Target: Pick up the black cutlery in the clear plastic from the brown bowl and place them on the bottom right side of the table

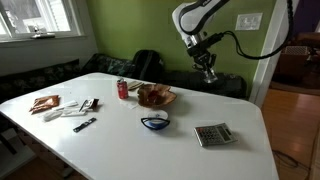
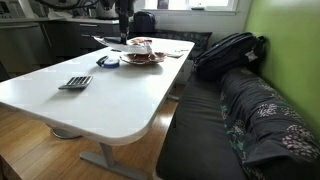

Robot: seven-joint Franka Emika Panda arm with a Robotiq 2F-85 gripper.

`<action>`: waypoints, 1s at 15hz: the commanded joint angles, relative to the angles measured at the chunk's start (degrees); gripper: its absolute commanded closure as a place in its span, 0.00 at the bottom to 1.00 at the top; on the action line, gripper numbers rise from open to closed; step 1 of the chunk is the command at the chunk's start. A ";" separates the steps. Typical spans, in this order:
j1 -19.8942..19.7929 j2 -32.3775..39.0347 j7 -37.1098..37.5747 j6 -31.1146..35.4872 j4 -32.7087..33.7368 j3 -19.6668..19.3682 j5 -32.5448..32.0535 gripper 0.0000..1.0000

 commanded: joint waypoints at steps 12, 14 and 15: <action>-9.91 -6.50 26.67 21.13 -28.02 -2.91 0.78 0.99; -10.94 -6.04 25.14 23.96 -29.22 -2.59 1.41 0.99; -11.46 -5.70 23.12 24.18 -29.50 -2.23 1.84 0.99</action>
